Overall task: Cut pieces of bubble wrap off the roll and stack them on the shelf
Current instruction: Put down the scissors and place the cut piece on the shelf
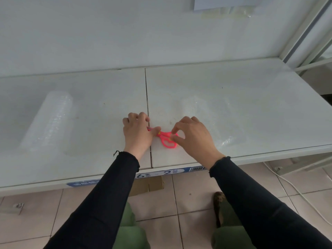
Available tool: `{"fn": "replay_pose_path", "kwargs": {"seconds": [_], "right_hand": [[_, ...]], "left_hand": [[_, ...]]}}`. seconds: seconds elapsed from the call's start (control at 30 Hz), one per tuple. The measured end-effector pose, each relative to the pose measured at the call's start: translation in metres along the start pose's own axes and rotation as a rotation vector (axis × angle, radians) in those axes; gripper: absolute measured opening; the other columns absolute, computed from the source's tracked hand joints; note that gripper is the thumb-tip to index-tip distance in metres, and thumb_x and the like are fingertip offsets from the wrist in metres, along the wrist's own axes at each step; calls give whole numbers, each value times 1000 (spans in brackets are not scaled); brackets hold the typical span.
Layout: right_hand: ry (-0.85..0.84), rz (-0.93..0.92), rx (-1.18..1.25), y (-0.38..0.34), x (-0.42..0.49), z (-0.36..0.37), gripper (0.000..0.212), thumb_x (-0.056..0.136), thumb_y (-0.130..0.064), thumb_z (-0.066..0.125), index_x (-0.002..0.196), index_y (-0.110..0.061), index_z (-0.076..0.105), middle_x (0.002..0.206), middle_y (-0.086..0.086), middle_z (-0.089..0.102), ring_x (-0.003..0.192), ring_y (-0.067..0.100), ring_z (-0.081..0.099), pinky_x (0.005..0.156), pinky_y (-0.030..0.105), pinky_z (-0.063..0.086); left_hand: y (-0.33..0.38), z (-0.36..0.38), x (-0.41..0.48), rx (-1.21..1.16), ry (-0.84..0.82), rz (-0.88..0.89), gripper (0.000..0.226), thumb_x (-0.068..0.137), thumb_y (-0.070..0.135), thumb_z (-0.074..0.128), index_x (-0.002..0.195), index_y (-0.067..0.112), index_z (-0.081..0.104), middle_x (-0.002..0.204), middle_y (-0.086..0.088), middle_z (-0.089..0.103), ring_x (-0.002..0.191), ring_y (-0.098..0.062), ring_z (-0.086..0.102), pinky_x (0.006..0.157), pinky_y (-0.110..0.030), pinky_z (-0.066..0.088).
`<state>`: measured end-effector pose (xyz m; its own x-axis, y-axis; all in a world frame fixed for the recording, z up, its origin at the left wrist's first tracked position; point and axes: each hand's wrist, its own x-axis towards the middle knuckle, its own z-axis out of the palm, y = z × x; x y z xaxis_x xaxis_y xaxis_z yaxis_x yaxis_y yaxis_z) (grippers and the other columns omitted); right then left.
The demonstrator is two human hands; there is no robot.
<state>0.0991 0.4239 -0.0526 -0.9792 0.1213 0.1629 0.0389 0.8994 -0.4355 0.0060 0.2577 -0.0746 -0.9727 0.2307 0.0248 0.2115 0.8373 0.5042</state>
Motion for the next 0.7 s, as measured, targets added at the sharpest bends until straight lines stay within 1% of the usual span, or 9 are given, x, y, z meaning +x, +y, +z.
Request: {"fn": "replay_pose_path", "kwargs": {"seconds": [0.03, 0.1, 0.2, 0.27, 0.33, 0.43, 0.5, 0.6, 0.7], "right_hand": [[51, 25, 42, 6, 2, -8, 14, 90, -35, 68, 94, -23, 73, 101, -3, 65, 93, 18, 52, 73, 33, 40], [168, 108, 103, 26, 4, -26, 9, 91, -30, 67, 90, -23, 71, 93, -5, 65, 86, 17, 55, 68, 31, 38], [284, 283, 155, 63, 1, -50, 7, 93, -26, 64, 95, -22, 69, 93, -6, 66, 83, 16, 59, 70, 32, 45], [282, 388, 103, 89, -4, -56, 14, 94, -26, 62, 105, -19, 68, 99, -3, 65, 90, 19, 60, 72, 32, 43], [227, 463, 26, 110, -10, -56, 25, 95, -27, 62, 117, -16, 65, 109, 3, 62, 102, 25, 58, 78, 31, 39], [108, 544, -60, 125, -14, -53, 40, 96, -27, 60, 132, -10, 57, 127, 14, 57, 117, 34, 50, 92, 36, 39], [63, 574, -82, 127, -14, -51, 46, 96, -29, 58, 137, -9, 53, 133, 18, 52, 122, 36, 46, 99, 38, 36], [63, 578, -77, 124, -12, -49, 51, 97, -32, 58, 140, -6, 49, 134, 20, 52, 121, 37, 47, 101, 38, 34], [68, 602, -35, 123, -10, -48, 51, 96, -29, 59, 137, -2, 46, 130, 18, 57, 119, 37, 52, 98, 38, 37]], "left_hand": [[5, 1, 0, 24, 30, 34, 44, 85, 43, 75, 116, 16, 61, 125, -8, 49, 120, -33, 40, 91, -32, 33], [22, 5, -2, -5, 95, 147, 40, 87, 39, 73, 119, 18, 62, 126, -7, 51, 121, -32, 41, 94, -35, 35], [53, 15, -7, -66, 121, 329, 32, 88, 36, 71, 115, 20, 65, 119, 0, 57, 117, -27, 44, 93, -37, 41], [73, 26, -10, -41, 136, 454, 32, 88, 39, 72, 113, 19, 68, 117, 1, 60, 114, -26, 47, 91, -38, 43], [89, 37, -12, -18, 140, 532, 34, 89, 43, 69, 114, 19, 69, 117, 1, 62, 114, -26, 48, 89, -37, 44], [106, 56, -16, 28, 140, 566, 36, 94, 46, 61, 118, 20, 71, 118, -2, 62, 114, -27, 49, 87, -38, 44], [112, 67, -19, 84, 143, 537, 37, 95, 49, 59, 117, 23, 72, 118, -3, 62, 112, -28, 50, 88, -40, 42], [118, 79, -20, 174, 121, 480, 39, 92, 54, 59, 114, 24, 73, 117, -2, 62, 112, -29, 49, 91, -43, 39], [121, 85, -22, 204, 94, 473, 40, 92, 54, 59, 118, 27, 71, 117, 0, 60, 112, -28, 47, 94, -42, 36]]}}
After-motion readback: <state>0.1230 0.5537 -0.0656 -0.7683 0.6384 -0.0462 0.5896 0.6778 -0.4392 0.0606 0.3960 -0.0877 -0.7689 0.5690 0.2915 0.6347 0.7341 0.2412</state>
